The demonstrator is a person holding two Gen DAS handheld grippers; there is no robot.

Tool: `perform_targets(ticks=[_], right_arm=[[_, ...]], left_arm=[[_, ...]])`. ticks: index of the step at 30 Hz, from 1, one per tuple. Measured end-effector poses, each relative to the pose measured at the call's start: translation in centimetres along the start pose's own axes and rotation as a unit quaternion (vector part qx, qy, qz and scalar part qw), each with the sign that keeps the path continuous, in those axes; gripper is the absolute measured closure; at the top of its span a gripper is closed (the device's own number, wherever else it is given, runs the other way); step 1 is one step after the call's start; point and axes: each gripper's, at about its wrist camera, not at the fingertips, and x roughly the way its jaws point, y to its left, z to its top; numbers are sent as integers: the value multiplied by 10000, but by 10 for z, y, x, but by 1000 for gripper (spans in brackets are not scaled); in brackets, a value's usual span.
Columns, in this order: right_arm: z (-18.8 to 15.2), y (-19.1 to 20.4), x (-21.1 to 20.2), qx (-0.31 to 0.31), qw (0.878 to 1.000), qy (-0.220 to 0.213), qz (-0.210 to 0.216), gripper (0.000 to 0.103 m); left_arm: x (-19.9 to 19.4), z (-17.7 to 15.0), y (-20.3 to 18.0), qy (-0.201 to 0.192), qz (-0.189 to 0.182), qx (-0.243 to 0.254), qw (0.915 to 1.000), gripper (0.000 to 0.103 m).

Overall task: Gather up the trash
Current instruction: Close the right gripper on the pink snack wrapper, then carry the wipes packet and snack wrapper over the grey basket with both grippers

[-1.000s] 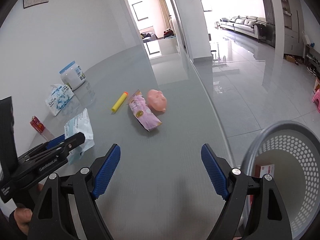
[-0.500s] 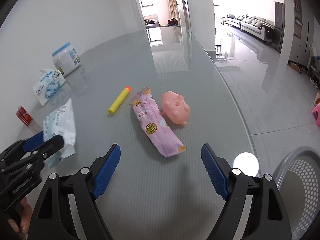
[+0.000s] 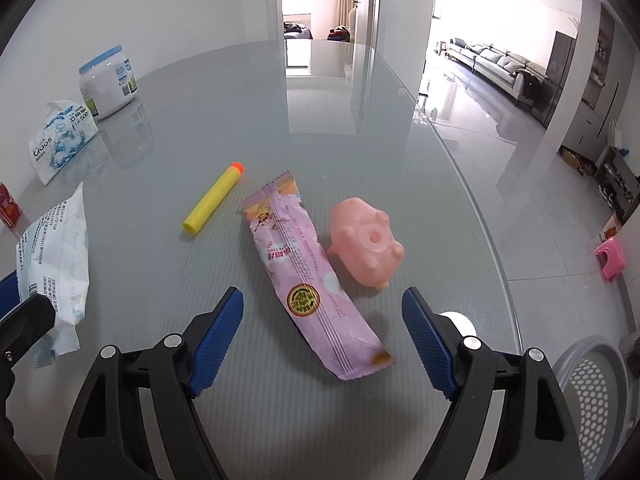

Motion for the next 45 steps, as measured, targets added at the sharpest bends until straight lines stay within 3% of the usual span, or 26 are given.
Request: perform_targets(ticks=[3, 6, 8, 10, 12, 20, 28, 36, 45], right_arm=[[1, 3, 3, -63, 10000, 42, 22, 28], [1, 7, 6, -145, 9998, 114, 24, 44], [-1, 9, 5, -154, 9998, 91, 100, 50], [-2, 10, 3, -176, 9996, 77, 184, 66], [-5, 11, 1, -183, 9995, 60, 265, 74], [-22, 14, -21, -54, 9980, -100, 618, 77], [-45, 5, -58, 155, 9970, -271, 709, 77], [-71, -21, -102, 399, 9962, -479, 616, 77], [-110, -79, -150, 953, 9924, -718, 298, 77]], left_arm=[[1, 0, 2, 24, -8, -31, 10000, 56], [2, 0, 4, 29, 19, -45, 10000, 56], [1, 0, 4, 23, 32, -55, 10000, 56], [2, 0, 5, 37, 22, -73, 10000, 56], [2, -1, 5, 59, 0, -107, 9999, 56], [0, -1, 7, 20, 40, -137, 9999, 56], [-10, -2, 1, -134, 28, -53, 9999, 56], [-18, -6, -20, -151, -40, 216, 9996, 56], [-33, -15, -73, -142, -488, 502, 9974, 56]])
